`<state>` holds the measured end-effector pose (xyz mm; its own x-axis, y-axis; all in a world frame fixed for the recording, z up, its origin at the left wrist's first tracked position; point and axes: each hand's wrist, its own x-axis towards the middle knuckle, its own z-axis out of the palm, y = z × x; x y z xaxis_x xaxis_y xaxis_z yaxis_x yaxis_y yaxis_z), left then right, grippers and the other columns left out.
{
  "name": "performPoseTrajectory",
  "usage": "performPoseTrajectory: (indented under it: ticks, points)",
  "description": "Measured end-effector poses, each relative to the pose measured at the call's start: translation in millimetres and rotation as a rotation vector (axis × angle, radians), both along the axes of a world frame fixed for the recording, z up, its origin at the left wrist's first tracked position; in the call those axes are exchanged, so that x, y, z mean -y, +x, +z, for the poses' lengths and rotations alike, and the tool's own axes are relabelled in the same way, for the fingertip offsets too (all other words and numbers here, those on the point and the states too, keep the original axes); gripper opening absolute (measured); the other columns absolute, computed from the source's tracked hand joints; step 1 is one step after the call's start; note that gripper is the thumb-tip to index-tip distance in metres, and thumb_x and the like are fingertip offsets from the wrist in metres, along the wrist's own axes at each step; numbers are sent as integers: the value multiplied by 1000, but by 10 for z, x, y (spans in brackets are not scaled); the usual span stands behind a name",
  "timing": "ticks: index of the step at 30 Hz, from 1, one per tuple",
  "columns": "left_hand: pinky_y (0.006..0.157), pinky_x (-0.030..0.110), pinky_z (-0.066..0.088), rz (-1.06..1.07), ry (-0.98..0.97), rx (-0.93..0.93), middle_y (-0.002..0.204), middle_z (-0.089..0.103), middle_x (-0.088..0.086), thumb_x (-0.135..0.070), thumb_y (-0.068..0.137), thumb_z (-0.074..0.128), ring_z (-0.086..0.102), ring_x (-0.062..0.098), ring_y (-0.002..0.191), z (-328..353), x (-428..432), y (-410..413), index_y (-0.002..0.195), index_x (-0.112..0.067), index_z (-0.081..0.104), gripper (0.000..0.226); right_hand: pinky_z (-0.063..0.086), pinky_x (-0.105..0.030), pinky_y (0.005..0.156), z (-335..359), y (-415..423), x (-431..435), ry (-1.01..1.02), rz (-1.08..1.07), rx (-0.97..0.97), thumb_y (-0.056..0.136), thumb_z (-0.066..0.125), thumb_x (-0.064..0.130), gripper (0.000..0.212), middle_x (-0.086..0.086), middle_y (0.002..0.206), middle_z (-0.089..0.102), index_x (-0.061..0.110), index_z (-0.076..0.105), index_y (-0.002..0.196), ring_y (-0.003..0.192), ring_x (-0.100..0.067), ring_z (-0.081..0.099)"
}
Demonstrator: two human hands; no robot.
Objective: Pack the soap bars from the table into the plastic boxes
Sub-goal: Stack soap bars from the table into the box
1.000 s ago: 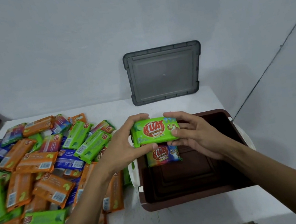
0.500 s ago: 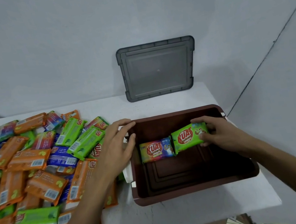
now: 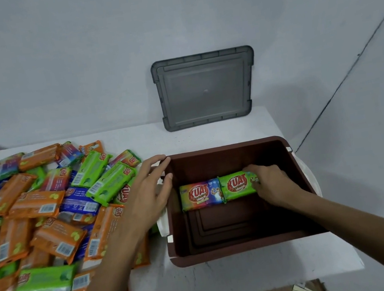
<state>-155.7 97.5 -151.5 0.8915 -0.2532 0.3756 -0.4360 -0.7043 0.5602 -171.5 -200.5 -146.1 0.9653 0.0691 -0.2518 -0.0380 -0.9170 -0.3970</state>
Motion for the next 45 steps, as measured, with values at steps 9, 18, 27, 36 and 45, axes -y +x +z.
performPoseTrajectory:
  ticks: [9, 18, 27, 36, 45]
  points:
    - [91, 18, 44, -5, -60, 15, 134, 49, -4, -29, 97, 46, 49, 9, 120, -43, 4, 10, 132, -14, 57, 40, 56, -38, 81, -44, 13, -36, -66, 41, -22, 94, 51, 8, 32, -17, 114, 66, 9, 59, 125, 97, -32, 65]
    - [87, 5, 38, 19, -78, -5, 135, 48, -5, -31, 97, 45, 44, -9, 109, -32, 26, -39, 134, -16, 56, 41, 55, -35, 86, 18, -7, -8, -102, 54, -19, 95, 55, 19, 39, -13, 123, 64, 15, 53, 134, 102, -28, 65]
    - [101, 14, 30, -39, -14, -57, 147, 36, -15, -44, 99, 38, 35, -9, 125, 29, -68, -122, 143, -26, 43, 48, 51, -25, 87, 439, 43, -363, 10, 162, 104, 93, 60, 30, 39, -1, 118, 68, 23, 58, 131, 105, -13, 64]
    - [100, 27, 38, 97, 136, -133, 133, 53, -6, -42, 95, 45, 46, 9, 122, -27, -761, -114, 133, -28, 53, 41, 49, -10, 74, 876, 338, -1070, 282, 304, 301, 92, 62, 27, 28, 10, 93, 69, 26, 64, 120, 77, 3, 63]
    - [95, 39, 45, 344, 281, -219, 127, 58, 4, -35, 90, 62, 53, 24, 116, -73, -1332, 16, 129, -17, 57, 44, 45, -24, 79, 641, 1076, -1851, 207, 463, 161, 95, 57, 27, 36, -4, 112, 66, 27, 55, 130, 88, -16, 65]
